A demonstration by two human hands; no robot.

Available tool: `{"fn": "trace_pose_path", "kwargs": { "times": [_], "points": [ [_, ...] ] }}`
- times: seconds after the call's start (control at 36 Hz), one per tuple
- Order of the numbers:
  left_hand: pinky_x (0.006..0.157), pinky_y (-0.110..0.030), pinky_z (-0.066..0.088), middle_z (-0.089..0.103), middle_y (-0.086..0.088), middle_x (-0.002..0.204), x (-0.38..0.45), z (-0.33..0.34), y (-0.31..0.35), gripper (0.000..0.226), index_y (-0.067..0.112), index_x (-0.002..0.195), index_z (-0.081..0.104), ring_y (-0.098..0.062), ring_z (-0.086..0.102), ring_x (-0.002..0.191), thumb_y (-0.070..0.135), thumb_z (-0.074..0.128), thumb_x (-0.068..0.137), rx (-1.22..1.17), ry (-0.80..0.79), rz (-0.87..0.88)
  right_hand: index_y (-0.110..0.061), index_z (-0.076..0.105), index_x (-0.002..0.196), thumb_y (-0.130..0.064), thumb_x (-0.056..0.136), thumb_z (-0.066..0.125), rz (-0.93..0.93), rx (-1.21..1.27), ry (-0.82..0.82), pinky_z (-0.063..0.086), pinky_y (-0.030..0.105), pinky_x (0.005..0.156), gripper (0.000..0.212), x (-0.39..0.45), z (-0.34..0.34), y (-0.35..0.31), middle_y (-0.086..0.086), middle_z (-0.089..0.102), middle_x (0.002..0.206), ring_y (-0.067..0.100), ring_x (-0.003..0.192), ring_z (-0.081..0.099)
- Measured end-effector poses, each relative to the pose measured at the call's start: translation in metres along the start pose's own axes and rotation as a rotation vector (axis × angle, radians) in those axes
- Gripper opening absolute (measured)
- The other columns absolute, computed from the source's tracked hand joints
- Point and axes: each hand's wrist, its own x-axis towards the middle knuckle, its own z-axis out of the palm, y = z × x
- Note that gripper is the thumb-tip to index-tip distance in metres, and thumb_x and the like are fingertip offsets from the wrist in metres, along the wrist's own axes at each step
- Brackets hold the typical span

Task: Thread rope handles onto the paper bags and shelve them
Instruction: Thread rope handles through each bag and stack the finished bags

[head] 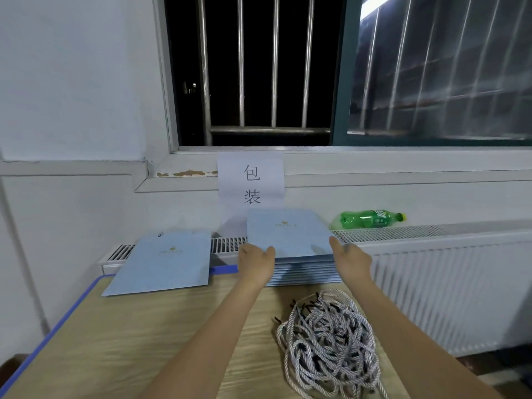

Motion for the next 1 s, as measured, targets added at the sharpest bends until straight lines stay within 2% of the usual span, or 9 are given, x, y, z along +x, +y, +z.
{"fn": "trace_pose_path", "kwargs": {
  "times": [0.08,0.22,0.31,0.44,0.53,0.58,0.67,0.78,1.0],
  "points": [
    [0.079,-0.042,0.047,0.056,-0.033,0.108,-0.007,-0.006,-0.008,0.035,-0.013,0.112,0.049,-0.039,0.057,0.093,0.014,0.049,0.090,-0.092,0.077,0.063,0.001,0.043,0.128,-0.030,0.097,0.049,0.073,0.423,0.119,0.043,0.039,0.089,0.044,-0.012,0.000,-0.009,0.017,0.056,0.106,0.031,0.101,0.054],
    [0.067,-0.025,0.041,0.053,0.002,0.078,-0.072,-0.045,-0.009,0.015,0.013,0.089,0.049,-0.005,0.053,0.067,-0.001,0.050,0.092,-0.299,-0.042,0.163,-0.005,0.036,0.114,0.003,0.093,0.046,0.193,1.080,0.004,0.056,0.032,0.060,0.025,-0.028,-0.001,-0.028,0.017,0.050,0.113,0.027,0.087,0.057],
    [0.071,-0.028,0.047,0.052,0.001,0.107,-0.098,-0.076,-0.032,0.039,0.015,0.115,0.032,-0.019,0.056,0.091,0.002,0.058,0.090,-0.429,-0.141,0.039,-0.010,0.041,0.111,-0.002,0.096,0.044,0.182,1.103,-0.058,0.050,0.035,0.062,0.018,-0.034,0.005,-0.019,0.010,0.054,0.098,0.026,0.086,0.055],
    [0.059,-0.031,0.056,0.065,-0.014,0.083,-0.108,-0.139,-0.072,0.074,0.020,0.141,0.014,-0.021,0.064,0.063,0.011,0.064,0.088,-0.552,-0.015,-0.115,-0.009,0.050,0.129,-0.032,0.089,0.062,0.188,0.961,-0.178,0.052,0.041,0.085,0.047,-0.041,0.034,0.008,0.010,0.062,0.115,0.028,0.101,0.061],
    [0.061,-0.034,0.053,0.065,-0.011,0.101,-0.110,-0.176,-0.099,0.076,0.024,0.146,0.015,-0.021,0.065,0.073,0.018,0.064,0.089,-0.610,0.179,-0.187,-0.002,0.055,0.106,-0.006,0.098,0.045,0.206,1.011,-0.329,0.052,0.024,0.077,0.014,-0.053,0.044,0.007,0.002,0.071,0.092,0.015,0.082,0.067],
    [0.064,-0.033,0.049,0.063,-0.008,0.105,-0.117,-0.198,-0.112,0.064,0.027,0.141,0.021,-0.021,0.064,0.076,0.018,0.061,0.091,-0.657,0.223,-0.218,-0.010,0.055,0.089,-0.003,0.097,0.044,0.184,0.940,-0.386,0.048,0.014,0.057,0.015,-0.055,0.051,0.007,-0.007,0.070,0.071,0.004,0.062,0.065],
    [0.065,-0.033,0.052,0.066,-0.008,0.112,-0.131,-0.221,-0.120,0.036,0.013,0.126,0.051,-0.023,0.068,0.080,0.023,0.057,0.092,-0.614,0.033,-0.257,-0.017,0.057,0.108,-0.028,0.087,0.067,0.176,0.726,-0.466,0.048,0.029,0.072,0.025,-0.056,0.062,0.004,0.005,0.061,0.111,0.020,0.096,0.061],
    [0.065,-0.025,0.053,0.072,-0.003,0.106,-0.142,-0.224,-0.123,0.028,0.015,0.117,0.064,-0.017,0.070,0.089,0.027,0.055,0.093,-0.387,-0.178,-0.205,-0.009,0.053,0.122,-0.027,0.088,0.066,0.156,0.620,-0.520,0.047,0.029,0.070,0.040,-0.061,0.073,-0.006,0.014,0.056,0.125,0.024,0.098,0.061],
    [0.051,-0.014,0.046,0.064,-0.002,0.080,-0.133,-0.209,-0.116,0.012,0.012,0.082,0.059,-0.011,0.061,0.066,0.005,0.059,0.091,-0.068,-0.033,-0.141,0.013,0.057,0.111,-0.029,0.093,0.057,0.008,0.378,-0.582,0.050,0.048,0.090,0.046,-0.080,0.055,-0.011,0.030,0.061,0.110,0.041,0.098,0.062]
  ]
}}
